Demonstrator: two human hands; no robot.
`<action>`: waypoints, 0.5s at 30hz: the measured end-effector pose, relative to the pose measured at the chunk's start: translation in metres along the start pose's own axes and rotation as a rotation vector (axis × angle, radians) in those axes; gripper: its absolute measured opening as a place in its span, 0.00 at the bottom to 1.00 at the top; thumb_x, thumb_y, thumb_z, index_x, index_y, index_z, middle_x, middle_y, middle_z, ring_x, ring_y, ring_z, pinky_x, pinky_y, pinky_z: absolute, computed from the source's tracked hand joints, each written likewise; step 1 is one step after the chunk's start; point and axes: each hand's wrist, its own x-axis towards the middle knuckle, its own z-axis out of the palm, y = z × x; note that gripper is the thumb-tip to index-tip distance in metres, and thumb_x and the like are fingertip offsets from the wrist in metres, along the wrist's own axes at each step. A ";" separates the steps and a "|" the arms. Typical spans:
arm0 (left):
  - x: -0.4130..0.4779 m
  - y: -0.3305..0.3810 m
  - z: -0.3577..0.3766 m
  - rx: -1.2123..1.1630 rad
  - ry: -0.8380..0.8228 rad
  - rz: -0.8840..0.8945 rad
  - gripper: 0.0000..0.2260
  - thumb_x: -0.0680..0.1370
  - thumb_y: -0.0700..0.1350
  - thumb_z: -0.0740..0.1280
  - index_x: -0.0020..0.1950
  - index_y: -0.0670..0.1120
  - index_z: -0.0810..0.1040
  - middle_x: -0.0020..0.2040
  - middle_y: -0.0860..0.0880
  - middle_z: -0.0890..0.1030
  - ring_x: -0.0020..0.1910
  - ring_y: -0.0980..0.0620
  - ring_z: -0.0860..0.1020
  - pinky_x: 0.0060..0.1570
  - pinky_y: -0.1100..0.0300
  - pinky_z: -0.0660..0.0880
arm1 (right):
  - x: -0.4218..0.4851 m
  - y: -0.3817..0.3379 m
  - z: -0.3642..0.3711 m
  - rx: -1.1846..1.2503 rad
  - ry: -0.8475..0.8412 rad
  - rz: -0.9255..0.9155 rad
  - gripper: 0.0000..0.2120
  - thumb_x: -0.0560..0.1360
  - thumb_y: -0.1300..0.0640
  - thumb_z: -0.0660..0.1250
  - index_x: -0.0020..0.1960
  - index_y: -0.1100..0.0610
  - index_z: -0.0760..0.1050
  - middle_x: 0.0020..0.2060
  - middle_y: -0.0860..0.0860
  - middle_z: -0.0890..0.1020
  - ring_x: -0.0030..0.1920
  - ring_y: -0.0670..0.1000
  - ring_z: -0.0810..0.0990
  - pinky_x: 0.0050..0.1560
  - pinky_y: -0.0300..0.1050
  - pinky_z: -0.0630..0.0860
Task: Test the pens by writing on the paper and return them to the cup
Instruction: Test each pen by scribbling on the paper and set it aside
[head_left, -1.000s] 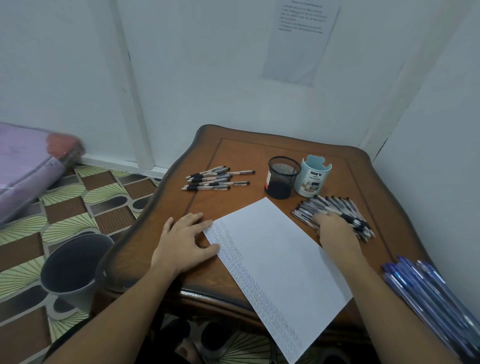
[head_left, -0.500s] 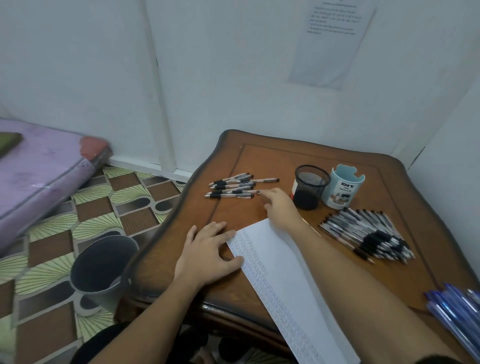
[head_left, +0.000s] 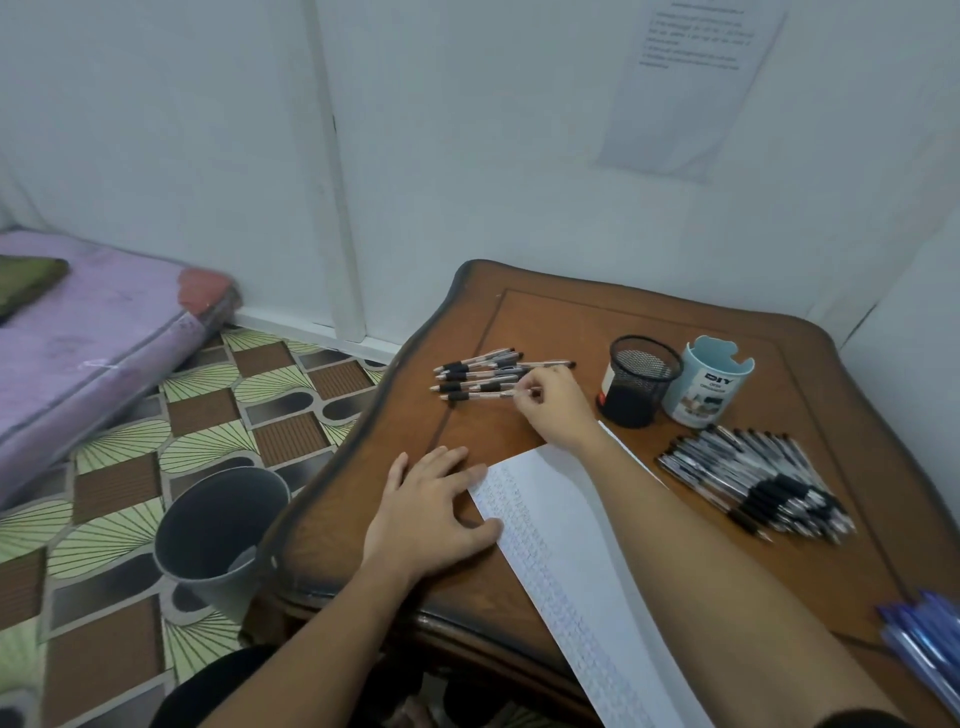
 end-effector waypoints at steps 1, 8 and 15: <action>0.000 0.000 0.000 -0.008 0.004 -0.001 0.33 0.68 0.71 0.58 0.72 0.62 0.68 0.76 0.60 0.61 0.76 0.60 0.52 0.74 0.51 0.38 | -0.006 -0.002 -0.007 0.139 0.033 0.026 0.05 0.79 0.56 0.65 0.49 0.54 0.80 0.48 0.46 0.77 0.53 0.46 0.76 0.52 0.42 0.72; 0.000 0.001 -0.001 0.010 -0.011 -0.005 0.34 0.67 0.71 0.57 0.72 0.62 0.68 0.76 0.60 0.61 0.76 0.59 0.52 0.74 0.50 0.39 | -0.052 -0.017 -0.049 1.247 0.204 0.202 0.06 0.85 0.53 0.55 0.55 0.51 0.70 0.38 0.51 0.82 0.39 0.52 0.82 0.44 0.49 0.79; 0.000 0.000 0.000 0.002 -0.009 0.003 0.38 0.64 0.74 0.53 0.72 0.62 0.68 0.76 0.59 0.61 0.76 0.59 0.53 0.75 0.49 0.41 | -0.092 -0.017 -0.059 1.039 0.135 0.174 0.08 0.78 0.45 0.63 0.52 0.48 0.70 0.28 0.48 0.63 0.25 0.46 0.56 0.23 0.36 0.54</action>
